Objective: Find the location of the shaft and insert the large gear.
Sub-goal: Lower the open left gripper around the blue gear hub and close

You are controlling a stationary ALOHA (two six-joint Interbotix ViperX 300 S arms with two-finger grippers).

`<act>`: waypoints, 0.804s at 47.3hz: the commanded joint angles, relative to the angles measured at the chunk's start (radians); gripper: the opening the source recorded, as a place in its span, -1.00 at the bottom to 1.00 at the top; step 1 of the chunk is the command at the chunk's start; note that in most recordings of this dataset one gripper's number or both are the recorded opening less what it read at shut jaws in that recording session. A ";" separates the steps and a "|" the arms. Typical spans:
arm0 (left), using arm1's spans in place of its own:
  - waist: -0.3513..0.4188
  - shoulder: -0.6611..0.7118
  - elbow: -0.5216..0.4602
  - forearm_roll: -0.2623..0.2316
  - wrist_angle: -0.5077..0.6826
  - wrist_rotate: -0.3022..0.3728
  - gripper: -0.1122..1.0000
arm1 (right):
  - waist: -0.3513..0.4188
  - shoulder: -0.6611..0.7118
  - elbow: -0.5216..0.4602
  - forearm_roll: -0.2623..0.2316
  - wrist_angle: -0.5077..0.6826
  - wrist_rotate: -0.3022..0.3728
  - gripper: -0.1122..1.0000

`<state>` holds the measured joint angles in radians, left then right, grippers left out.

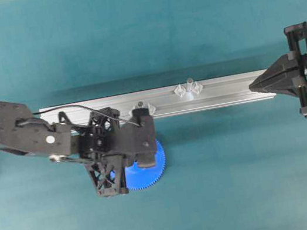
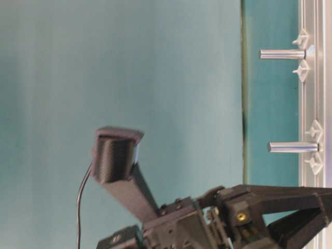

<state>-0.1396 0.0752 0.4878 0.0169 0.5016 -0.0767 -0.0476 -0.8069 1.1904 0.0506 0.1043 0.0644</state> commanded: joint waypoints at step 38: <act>-0.005 0.092 -0.179 0.003 0.236 0.034 -0.76 | -0.002 0.000 -0.009 0.000 -0.011 0.026 -0.74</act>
<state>-0.1396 0.1795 0.3359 0.0169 0.7332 -0.0445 -0.0476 -0.8099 1.1904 0.0506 0.1028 0.0828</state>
